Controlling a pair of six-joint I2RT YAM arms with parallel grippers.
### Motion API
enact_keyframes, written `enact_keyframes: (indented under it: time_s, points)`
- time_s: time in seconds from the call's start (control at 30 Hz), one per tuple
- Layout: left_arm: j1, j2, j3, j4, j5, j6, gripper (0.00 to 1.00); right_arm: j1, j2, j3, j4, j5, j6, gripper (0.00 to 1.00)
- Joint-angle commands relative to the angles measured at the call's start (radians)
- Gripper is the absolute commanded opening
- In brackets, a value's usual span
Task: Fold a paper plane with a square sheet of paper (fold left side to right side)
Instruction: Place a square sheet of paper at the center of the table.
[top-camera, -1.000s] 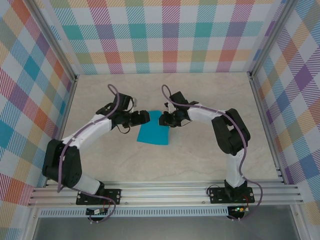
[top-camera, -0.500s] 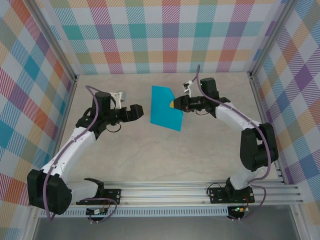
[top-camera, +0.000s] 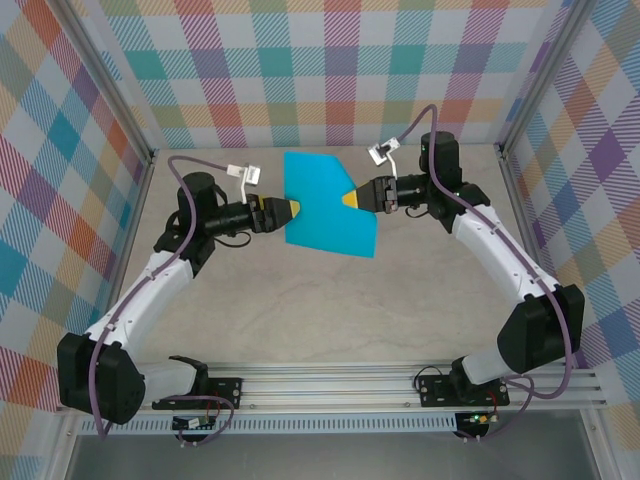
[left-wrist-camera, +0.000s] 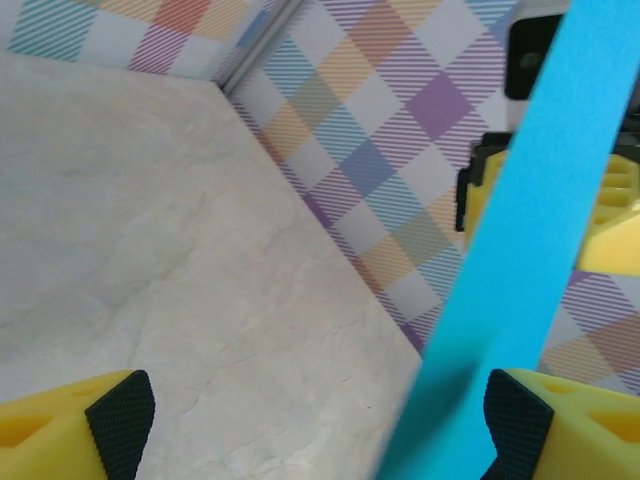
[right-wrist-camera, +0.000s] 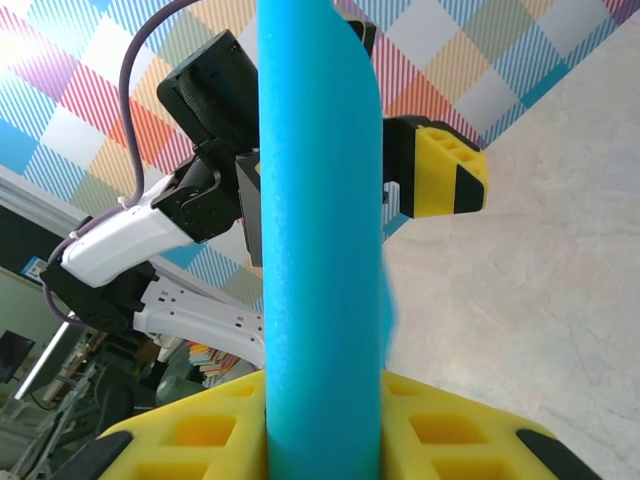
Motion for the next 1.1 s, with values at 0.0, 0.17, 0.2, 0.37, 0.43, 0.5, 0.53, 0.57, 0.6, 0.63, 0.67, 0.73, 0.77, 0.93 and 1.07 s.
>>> enact_keyframes:
  time_s: [0.0, 0.17, 0.2, 0.37, 0.43, 0.5, 0.53, 0.57, 0.6, 0.63, 0.67, 0.73, 0.77, 0.93, 1.07]
  points:
    - [-0.019, 0.006, 0.013, 0.112, 0.091, -0.031, 0.87, 0.009, -0.002, -0.012, 0.087, -0.06, 0.049, 0.26]
    - [-0.051, 0.007, 0.016, 0.14, 0.119, -0.036, 0.72, 0.015, -0.004, -0.016, 0.096, -0.047, 0.058, 0.26]
    - [-0.053, 0.005, 0.016, 0.139, 0.118, -0.034, 0.65, 0.015, -0.003, -0.016, 0.085, -0.037, 0.051, 0.26]
    - [-0.055, 0.002, 0.013, 0.087, 0.077, -0.018, 0.18, 0.015, 0.0, -0.025, 0.043, 0.024, 0.013, 0.28]
    - [-0.056, 0.003, 0.004, 0.052, 0.042, -0.013, 0.05, 0.014, 0.011, -0.022, -0.01, 0.081, -0.025, 0.31]
    - [-0.059, 0.001, -0.023, 0.042, 0.005, -0.015, 0.03, 0.008, 0.026, -0.017, -0.072, 0.149, -0.06, 0.39]
    - [-0.061, 0.004, -0.043, 0.032, -0.017, -0.016, 0.03, 0.003, 0.036, -0.015, -0.106, 0.2, -0.075, 0.44]
    - [-0.061, 0.009, -0.058, 0.024, -0.03, -0.015, 0.04, -0.004, 0.045, -0.015, -0.132, 0.234, -0.087, 0.5]
    - [-0.062, 0.018, -0.075, 0.009, -0.044, -0.014, 0.04, -0.008, 0.055, -0.012, -0.168, 0.283, -0.104, 0.56]
    - [-0.062, 0.032, -0.097, -0.004, -0.059, -0.014, 0.03, -0.015, 0.062, -0.014, -0.192, 0.333, -0.11, 0.6]
    - [-0.062, 0.044, -0.113, -0.006, -0.066, -0.02, 0.03, -0.018, 0.066, -0.018, -0.213, 0.375, -0.118, 0.65]
    - [-0.067, 0.079, -0.161, -0.002, -0.088, -0.032, 0.02, -0.028, 0.072, -0.029, -0.245, 0.479, -0.128, 0.73]
    - [-0.067, 0.097, -0.179, 0.004, -0.099, -0.039, 0.01, -0.031, 0.073, -0.035, -0.252, 0.514, -0.13, 0.76]
    - [-0.07, 0.232, -0.233, 0.024, -0.206, -0.067, 0.0, -0.033, 0.098, -0.063, -0.293, 0.692, -0.14, 0.88]
    - [-0.07, 0.39, -0.197, 0.027, -0.234, -0.068, 0.0, -0.034, 0.146, -0.081, -0.275, 0.695, -0.107, 0.85]
